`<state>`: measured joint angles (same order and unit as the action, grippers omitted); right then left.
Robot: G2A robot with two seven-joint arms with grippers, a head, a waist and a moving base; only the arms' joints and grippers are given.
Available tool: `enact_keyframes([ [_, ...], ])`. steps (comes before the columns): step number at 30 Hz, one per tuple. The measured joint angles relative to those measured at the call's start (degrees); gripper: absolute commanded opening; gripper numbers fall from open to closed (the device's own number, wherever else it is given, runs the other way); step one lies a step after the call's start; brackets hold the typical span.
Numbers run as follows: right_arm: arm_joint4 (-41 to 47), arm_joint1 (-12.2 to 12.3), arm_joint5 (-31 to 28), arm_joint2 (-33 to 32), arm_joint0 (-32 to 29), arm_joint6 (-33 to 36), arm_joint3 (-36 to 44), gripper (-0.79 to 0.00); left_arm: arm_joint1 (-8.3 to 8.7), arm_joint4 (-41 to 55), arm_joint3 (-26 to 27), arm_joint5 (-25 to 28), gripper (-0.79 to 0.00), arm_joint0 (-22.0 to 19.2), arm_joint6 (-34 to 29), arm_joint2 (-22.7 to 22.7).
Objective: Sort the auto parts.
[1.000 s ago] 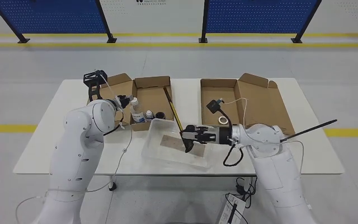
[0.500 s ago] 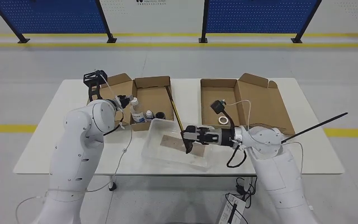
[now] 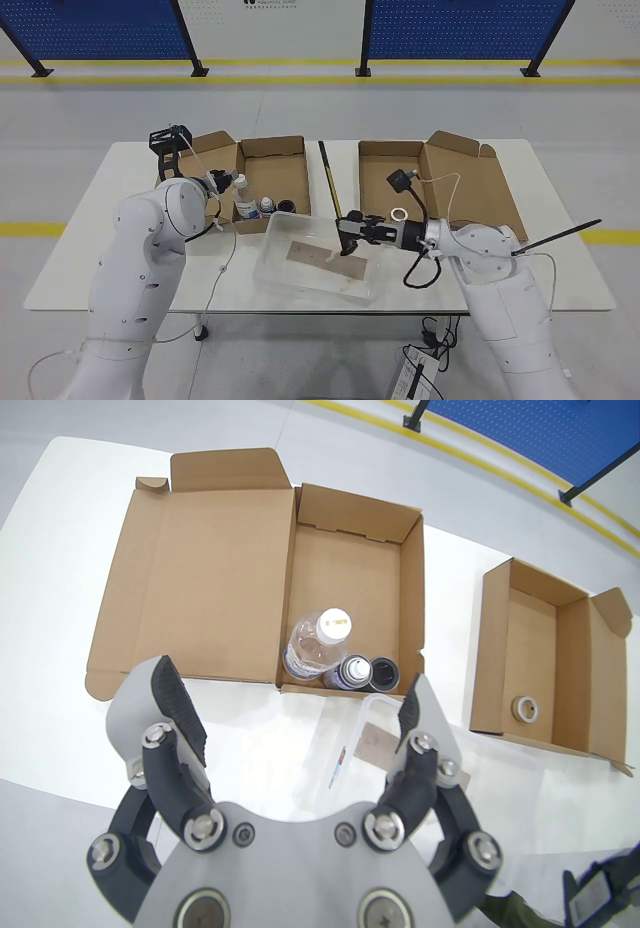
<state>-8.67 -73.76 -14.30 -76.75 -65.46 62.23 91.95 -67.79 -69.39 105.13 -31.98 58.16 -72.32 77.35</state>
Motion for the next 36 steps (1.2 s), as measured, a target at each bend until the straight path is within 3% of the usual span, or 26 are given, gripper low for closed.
enact_keyframes([
  [10,-11.4,1.3,13.7,-3.5,1.1,-7.8,-0.8,-0.785,0.00,0.0,0.0,0.0,0.000,0.0,0.0,0.0],
  [19,-25.7,2.2,26.2,-2.9,6.4,-8.4,-4.5,-0.785,0.00,0.0,0.0,0.0,0.000,0.0,0.0,0.0],
  [28,-36.2,2.3,30.0,2.4,14.7,-4.0,-12.4,-0.785,0.00,0.0,0.0,0.0,0.000,0.0,0.0,0.0],
  [36,-38.2,1.2,28.1,8.5,22.1,-2.0,-24.2,-0.785,0.00,0.0,0.0,0.0,0.000,0.0,0.0,0.0],
])
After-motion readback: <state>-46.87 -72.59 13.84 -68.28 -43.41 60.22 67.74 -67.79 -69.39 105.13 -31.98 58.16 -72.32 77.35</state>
